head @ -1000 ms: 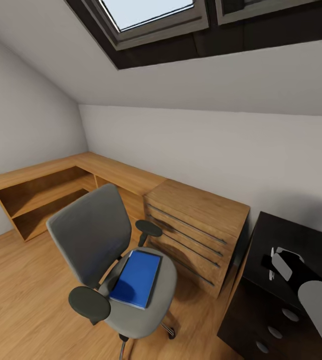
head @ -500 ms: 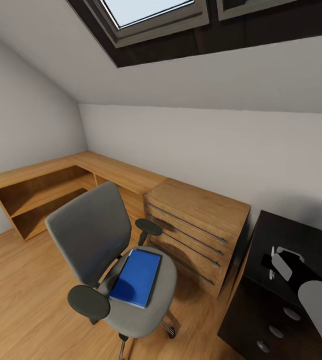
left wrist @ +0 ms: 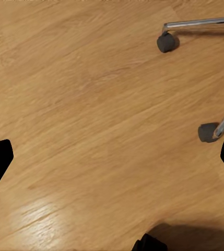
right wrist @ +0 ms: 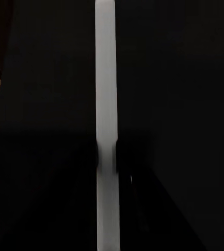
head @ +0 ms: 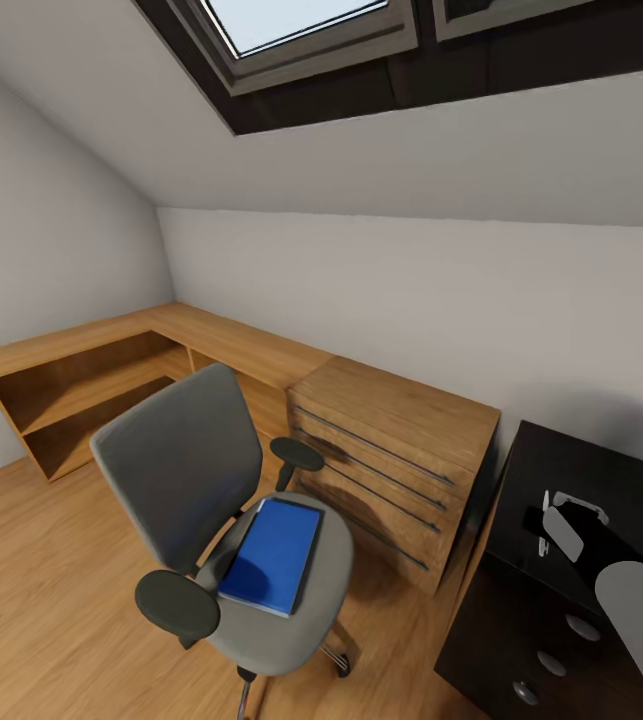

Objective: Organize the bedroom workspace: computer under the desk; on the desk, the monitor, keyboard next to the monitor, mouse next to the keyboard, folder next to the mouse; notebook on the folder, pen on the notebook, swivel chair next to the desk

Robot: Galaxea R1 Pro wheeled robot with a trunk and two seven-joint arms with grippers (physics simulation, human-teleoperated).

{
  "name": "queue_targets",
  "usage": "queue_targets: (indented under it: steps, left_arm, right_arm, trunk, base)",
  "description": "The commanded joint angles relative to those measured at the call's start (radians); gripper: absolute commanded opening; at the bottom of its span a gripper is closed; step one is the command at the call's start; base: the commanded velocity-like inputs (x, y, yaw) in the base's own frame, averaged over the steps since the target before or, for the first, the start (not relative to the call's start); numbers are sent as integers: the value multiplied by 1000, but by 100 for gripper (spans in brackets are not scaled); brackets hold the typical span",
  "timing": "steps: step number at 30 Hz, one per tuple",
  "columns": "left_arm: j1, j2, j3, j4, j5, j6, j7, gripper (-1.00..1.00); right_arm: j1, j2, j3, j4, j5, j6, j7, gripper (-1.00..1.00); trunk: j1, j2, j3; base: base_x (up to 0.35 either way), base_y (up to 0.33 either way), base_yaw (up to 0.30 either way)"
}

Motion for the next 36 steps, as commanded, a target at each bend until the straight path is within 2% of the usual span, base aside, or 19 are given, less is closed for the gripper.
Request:
queue_targets:
  steps: [1, 13, 14, 36]
  left_arm:
    - [-1, 0, -7, 1, 9, -3, 1, 100]
    - [-1, 1, -7, 1, 16, -8, 1, 100]
    - [-1, 1, -6, 1, 17, -8, 1, 100]
    - [-1, 2, -6, 1, 27, -10, 3, 100]
  right_arm:
    - [0, 0, 1, -2, -8, 4, -6, -100]
    - [0, 0, 1, -2, -7, 4, -6, -100]
    - [0, 0, 1, -2, -7, 4, -6, 100]
    - [1, 1, 0, -13, -10, -19, -8, 100]
  trunk:
    - [0, -1, -1]
    - [0, -1, -1]
    - [0, -1, -1]
    - [0, -1, -1]
  base:
    - [0, 0, 0]
    - [0, 0, 0]
    - [0, 0, 0]
    - [0, 0, 0]
